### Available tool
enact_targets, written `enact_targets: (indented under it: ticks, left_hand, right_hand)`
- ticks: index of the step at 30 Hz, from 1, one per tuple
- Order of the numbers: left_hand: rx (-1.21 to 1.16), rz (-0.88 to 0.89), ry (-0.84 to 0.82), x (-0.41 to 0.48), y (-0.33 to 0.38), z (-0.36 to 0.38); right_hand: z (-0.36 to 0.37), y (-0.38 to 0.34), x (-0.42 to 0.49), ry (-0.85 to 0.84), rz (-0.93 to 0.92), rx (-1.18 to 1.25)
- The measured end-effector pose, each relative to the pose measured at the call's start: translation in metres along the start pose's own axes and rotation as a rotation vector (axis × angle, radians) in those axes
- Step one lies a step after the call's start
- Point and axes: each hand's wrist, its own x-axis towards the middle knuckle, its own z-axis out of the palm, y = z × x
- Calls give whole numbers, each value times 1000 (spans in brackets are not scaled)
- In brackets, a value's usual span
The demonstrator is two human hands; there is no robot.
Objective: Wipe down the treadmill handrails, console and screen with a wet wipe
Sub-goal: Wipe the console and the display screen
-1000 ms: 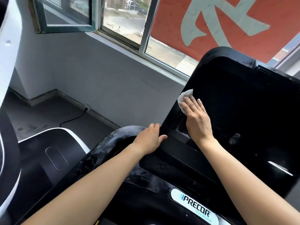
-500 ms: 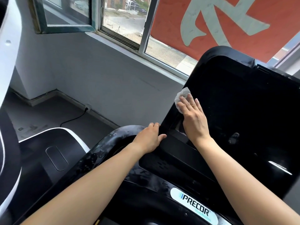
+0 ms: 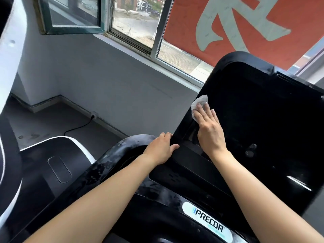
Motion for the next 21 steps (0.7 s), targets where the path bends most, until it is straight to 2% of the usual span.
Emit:
enact_targets:
  ticks: [3,10,12,17,21]
  left_hand:
    - [-100,-38,13,1,-1,4]
    - [-266,-89,9,-7,-10,3]
    - [-296,-95,3,-11,-12,1]
    - [-325,-97,-28,-15,-15,4]
    - [-355,-118,-38,-18,-24,6]
  right_hand:
    - [8,-7,-17,-35,-72,4]
    - [31,-24,-66,-171,-392,-63]
    - [28,-23,-52,-167,-373,-78]
    - [20,-28,-23,-82,-194,-65]
    - [35,-39,-48,-117,-276,-87]
